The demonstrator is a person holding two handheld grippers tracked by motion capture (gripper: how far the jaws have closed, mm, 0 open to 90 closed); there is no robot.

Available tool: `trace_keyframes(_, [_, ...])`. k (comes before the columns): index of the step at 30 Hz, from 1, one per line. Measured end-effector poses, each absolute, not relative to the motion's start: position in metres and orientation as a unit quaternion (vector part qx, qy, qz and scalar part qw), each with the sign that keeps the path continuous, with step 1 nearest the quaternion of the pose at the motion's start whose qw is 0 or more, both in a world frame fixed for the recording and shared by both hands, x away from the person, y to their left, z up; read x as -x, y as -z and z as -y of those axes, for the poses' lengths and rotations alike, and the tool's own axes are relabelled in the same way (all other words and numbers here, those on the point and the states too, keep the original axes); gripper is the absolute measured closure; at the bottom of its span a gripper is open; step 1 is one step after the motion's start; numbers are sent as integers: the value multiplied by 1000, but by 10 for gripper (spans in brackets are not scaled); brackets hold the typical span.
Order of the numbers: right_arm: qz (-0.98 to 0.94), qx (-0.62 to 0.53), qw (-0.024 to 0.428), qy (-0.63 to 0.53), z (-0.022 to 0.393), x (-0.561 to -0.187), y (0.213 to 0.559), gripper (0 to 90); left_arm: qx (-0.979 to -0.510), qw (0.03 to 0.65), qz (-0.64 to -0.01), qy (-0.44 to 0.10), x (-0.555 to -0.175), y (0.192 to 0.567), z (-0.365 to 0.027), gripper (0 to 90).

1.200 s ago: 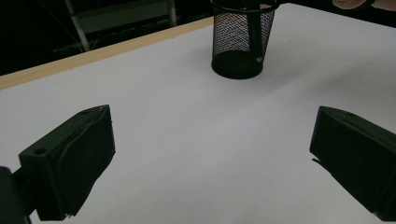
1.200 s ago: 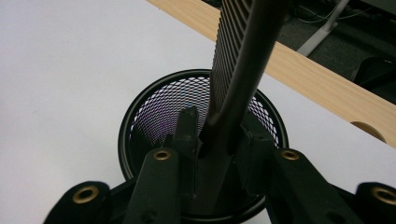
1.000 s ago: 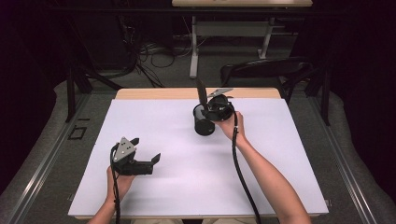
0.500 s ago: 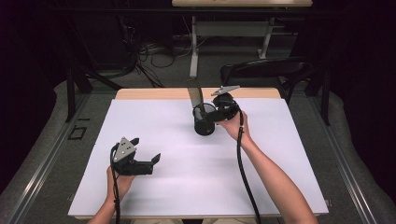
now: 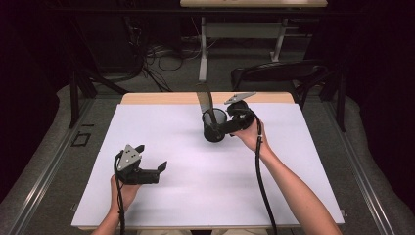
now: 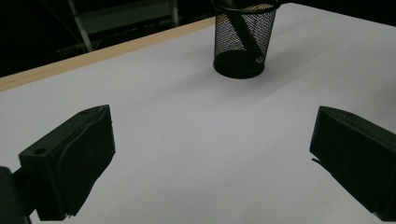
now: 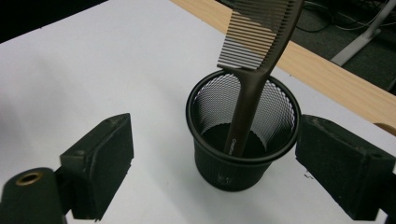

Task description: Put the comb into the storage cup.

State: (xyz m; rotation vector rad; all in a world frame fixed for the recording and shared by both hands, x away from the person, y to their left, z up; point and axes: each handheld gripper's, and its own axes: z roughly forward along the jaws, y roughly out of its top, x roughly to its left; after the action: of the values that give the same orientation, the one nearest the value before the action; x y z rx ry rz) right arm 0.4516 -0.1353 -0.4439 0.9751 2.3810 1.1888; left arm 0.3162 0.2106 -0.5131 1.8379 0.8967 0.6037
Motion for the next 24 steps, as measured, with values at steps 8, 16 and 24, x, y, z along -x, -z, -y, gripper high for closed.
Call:
trace_keyframes(8, [-835, -336, 141, -411, 146, -434, 448, 47, -758, 483, -364, -243, -317, 514, -208, 0])
trace_keyframes(16, [-835, -333, 137, -415, 160, -416, 452, 22, -761, 480, -365, -240, -318, 515, -207, 0])
trace_keyframes(24, [-832, -331, 138, -424, 173, -399, 456, 15, -762, 480, -364, -237, -318, 516, -205, 0])
